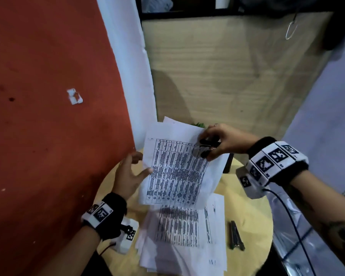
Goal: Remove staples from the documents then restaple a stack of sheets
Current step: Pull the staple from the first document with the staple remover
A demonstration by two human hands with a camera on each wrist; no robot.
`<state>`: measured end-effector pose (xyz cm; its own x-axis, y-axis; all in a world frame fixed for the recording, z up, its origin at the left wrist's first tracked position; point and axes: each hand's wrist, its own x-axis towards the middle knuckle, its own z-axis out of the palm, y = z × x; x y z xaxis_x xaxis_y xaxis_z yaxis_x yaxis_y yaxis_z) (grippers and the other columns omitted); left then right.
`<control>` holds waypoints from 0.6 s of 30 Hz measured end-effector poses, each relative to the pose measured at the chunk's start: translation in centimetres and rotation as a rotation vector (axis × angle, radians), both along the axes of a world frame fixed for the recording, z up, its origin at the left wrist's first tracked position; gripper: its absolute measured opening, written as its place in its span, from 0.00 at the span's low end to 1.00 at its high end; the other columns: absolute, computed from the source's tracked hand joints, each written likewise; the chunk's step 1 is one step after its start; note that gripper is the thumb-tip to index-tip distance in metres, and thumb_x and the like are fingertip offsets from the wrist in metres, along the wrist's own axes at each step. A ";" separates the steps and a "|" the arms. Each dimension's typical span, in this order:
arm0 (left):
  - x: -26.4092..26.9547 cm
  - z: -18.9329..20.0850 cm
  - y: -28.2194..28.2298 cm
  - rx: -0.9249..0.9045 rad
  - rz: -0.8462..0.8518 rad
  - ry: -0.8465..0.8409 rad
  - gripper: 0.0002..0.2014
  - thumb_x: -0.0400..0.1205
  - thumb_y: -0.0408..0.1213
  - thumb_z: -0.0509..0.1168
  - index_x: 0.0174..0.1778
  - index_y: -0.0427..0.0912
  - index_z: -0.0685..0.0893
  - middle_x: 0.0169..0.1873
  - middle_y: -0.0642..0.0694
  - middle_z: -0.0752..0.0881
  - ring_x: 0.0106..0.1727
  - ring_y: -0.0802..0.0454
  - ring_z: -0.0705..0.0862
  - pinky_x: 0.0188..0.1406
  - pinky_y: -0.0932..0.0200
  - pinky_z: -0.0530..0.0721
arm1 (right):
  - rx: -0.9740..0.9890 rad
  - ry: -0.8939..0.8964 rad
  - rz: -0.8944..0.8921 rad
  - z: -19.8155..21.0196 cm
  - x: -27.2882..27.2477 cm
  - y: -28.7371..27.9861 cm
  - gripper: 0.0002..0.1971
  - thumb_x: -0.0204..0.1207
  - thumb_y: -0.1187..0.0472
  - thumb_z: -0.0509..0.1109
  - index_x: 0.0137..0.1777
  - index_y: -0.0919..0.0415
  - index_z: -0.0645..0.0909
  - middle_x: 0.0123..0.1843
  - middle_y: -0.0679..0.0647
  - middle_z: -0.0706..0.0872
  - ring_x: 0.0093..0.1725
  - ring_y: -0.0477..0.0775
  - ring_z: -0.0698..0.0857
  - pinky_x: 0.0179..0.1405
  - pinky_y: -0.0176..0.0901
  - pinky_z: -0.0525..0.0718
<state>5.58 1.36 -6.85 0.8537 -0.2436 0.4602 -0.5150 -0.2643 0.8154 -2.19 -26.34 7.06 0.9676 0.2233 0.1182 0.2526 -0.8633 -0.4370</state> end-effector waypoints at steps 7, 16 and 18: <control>-1.7 8.8 -3.0 -0.171 -0.162 0.049 0.40 0.52 0.59 0.82 0.60 0.66 0.72 0.57 0.57 0.79 0.60 0.57 0.78 0.63 0.58 0.78 | -0.196 -0.117 0.072 3.7 -4.5 2.6 0.25 0.59 0.60 0.83 0.57 0.61 0.84 0.49 0.57 0.83 0.46 0.57 0.81 0.49 0.50 0.76; -4.4 14.2 -3.6 -0.354 -0.247 0.097 0.20 0.57 0.32 0.82 0.41 0.44 0.83 0.39 0.49 0.90 0.42 0.51 0.87 0.51 0.48 0.87 | -0.038 -0.140 0.072 6.3 -7.9 1.7 0.25 0.59 0.61 0.84 0.58 0.54 0.84 0.48 0.49 0.80 0.48 0.49 0.80 0.51 0.47 0.80; -4.1 14.6 -3.4 -0.370 -0.209 0.064 0.25 0.58 0.39 0.82 0.49 0.47 0.83 0.46 0.41 0.89 0.47 0.46 0.87 0.56 0.41 0.85 | 0.005 -0.163 0.080 6.3 -8.1 1.6 0.25 0.59 0.61 0.84 0.58 0.54 0.84 0.47 0.48 0.81 0.47 0.46 0.79 0.50 0.47 0.80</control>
